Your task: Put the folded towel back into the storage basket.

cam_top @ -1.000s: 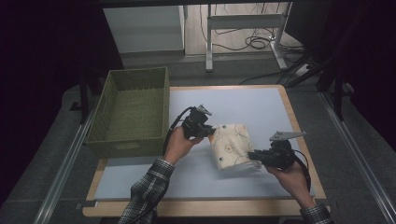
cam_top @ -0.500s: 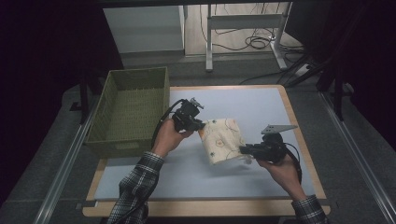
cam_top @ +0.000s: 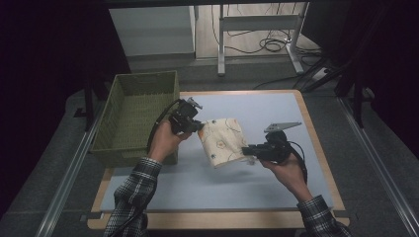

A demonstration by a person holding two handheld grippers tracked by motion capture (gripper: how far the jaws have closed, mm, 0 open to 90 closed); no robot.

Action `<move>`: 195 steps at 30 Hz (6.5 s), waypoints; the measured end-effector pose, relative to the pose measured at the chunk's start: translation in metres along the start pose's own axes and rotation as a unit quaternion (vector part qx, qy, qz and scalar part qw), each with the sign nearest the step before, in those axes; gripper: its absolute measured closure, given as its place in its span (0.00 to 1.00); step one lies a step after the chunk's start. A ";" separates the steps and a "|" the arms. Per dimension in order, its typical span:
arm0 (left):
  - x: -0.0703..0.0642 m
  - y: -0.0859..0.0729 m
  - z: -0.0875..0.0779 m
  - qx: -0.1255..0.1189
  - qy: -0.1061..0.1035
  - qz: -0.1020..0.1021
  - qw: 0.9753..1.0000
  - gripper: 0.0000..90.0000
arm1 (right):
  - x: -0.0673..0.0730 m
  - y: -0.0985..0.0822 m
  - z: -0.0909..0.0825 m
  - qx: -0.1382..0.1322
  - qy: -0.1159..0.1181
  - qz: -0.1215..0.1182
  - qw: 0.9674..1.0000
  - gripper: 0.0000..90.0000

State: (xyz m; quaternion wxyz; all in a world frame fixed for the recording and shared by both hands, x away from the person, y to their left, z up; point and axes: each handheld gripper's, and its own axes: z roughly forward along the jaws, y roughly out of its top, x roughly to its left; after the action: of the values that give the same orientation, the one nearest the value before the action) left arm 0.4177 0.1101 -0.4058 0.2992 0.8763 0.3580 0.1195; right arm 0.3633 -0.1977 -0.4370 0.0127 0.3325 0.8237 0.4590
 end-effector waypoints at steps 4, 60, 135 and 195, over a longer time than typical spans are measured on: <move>0.006 -0.001 -0.007 -0.002 0.008 -0.002 1.000 0.96 | 0.002 0.008 0.005 -0.001 0.005 -0.004 1.000 0.91; 0.127 -0.057 -0.118 -0.035 0.171 -0.081 0.981 0.97 | 0.075 0.134 0.143 -0.015 0.052 -0.034 0.998 0.91; 0.131 -0.086 -0.037 0.005 0.075 -0.139 0.987 0.20 | 0.091 0.123 0.168 0.033 -0.019 -0.095 0.995 0.28; 0.028 -0.027 -0.022 -0.021 0.010 -0.035 0.999 0.02 | 0.023 0.028 0.075 0.049 -0.031 -0.094 0.994 0.07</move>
State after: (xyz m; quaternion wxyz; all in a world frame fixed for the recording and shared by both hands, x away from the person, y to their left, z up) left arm 0.4139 0.1548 -0.4048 0.3182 0.8557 0.3884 0.1251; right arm 0.3850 -0.1185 -0.4526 0.0651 0.2677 0.8720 0.4046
